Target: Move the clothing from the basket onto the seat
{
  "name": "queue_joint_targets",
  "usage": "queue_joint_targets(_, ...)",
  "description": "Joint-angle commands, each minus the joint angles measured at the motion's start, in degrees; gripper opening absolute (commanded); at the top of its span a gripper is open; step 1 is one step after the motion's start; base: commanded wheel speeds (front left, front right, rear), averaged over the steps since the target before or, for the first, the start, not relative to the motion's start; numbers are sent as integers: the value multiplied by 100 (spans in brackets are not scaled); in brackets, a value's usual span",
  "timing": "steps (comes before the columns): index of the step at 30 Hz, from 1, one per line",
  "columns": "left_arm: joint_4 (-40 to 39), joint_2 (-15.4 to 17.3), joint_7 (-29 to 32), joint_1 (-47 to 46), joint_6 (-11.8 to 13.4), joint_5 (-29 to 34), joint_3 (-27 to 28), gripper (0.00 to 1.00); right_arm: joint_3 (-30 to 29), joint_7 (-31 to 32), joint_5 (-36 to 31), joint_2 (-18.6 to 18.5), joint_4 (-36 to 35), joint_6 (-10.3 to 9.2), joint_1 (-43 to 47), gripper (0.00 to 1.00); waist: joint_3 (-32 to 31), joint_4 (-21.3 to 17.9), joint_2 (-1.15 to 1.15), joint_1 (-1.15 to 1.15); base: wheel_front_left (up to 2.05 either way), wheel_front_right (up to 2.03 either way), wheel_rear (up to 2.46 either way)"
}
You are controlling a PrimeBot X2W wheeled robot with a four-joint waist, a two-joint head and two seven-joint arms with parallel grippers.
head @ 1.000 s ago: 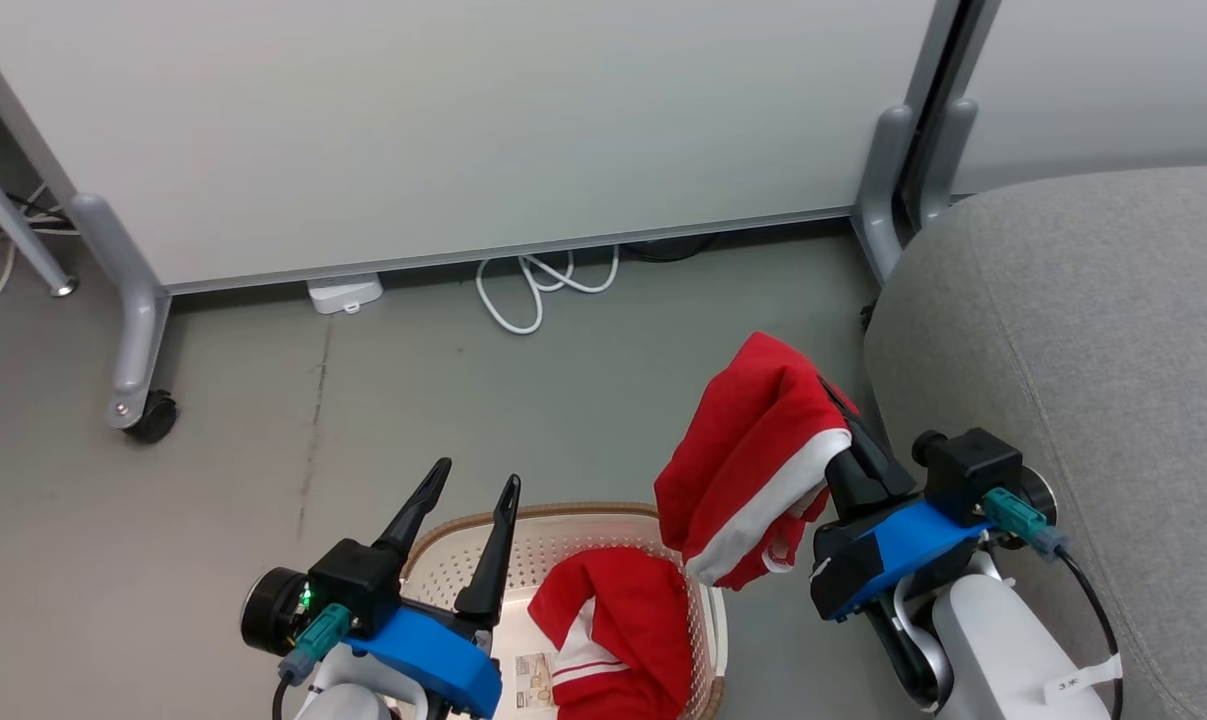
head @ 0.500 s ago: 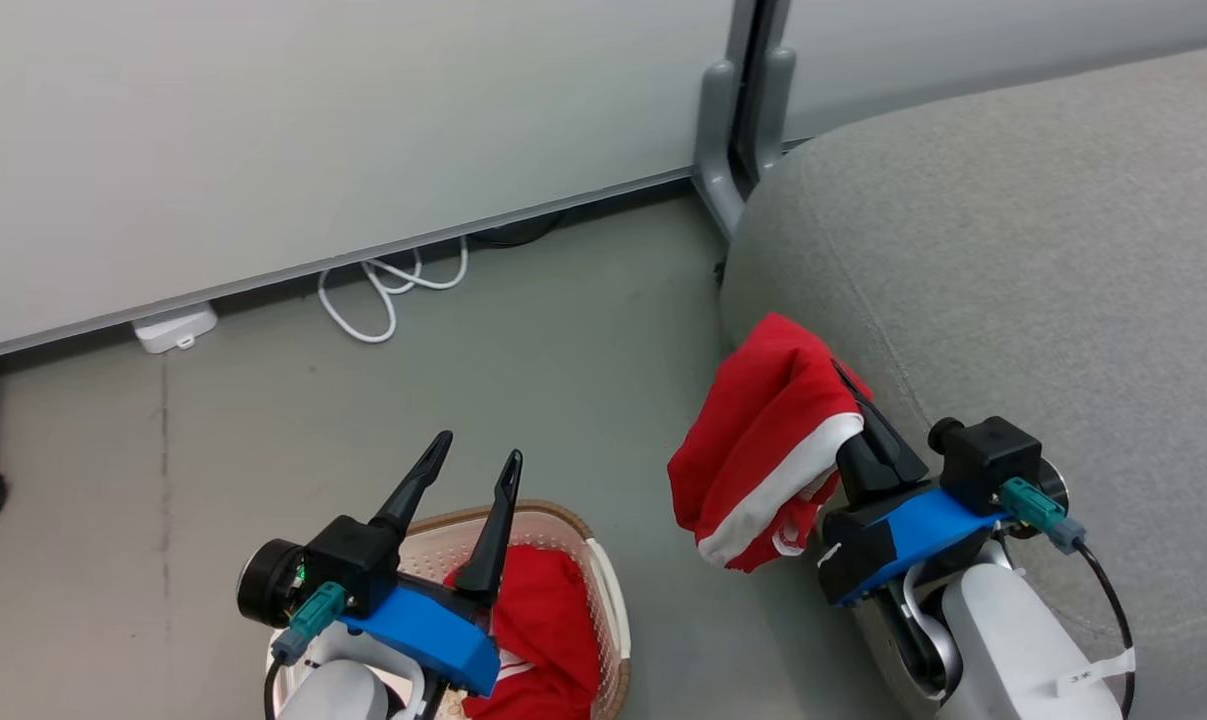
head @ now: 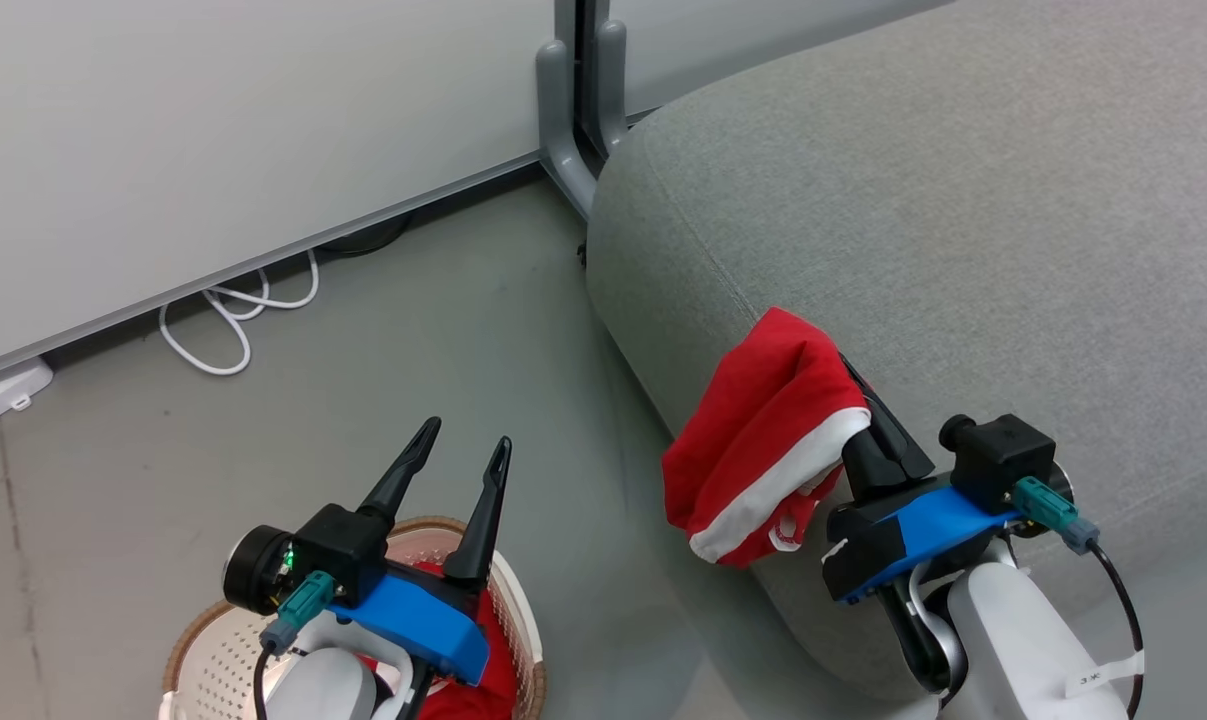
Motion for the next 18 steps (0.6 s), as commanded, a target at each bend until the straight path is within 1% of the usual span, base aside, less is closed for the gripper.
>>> queue_joint_targets(1,16,37,-16,-84,-14,7,30,100,13,-19,34,-2,-35,1,41,0,46,-162,-1,0,0,0,0)
queue_joint_targets(10,38,51,-16,-112,-15,25,25,100,30,-19,74,-1,-16,1,60,0,84,-352,-1,0,0,0,0)
queue_joint_targets(18,27,67,-16,-154,-15,38,-25,100,-87,-19,18,-2,-57,1,68,0,127,-280,-1,0,0,0,0)
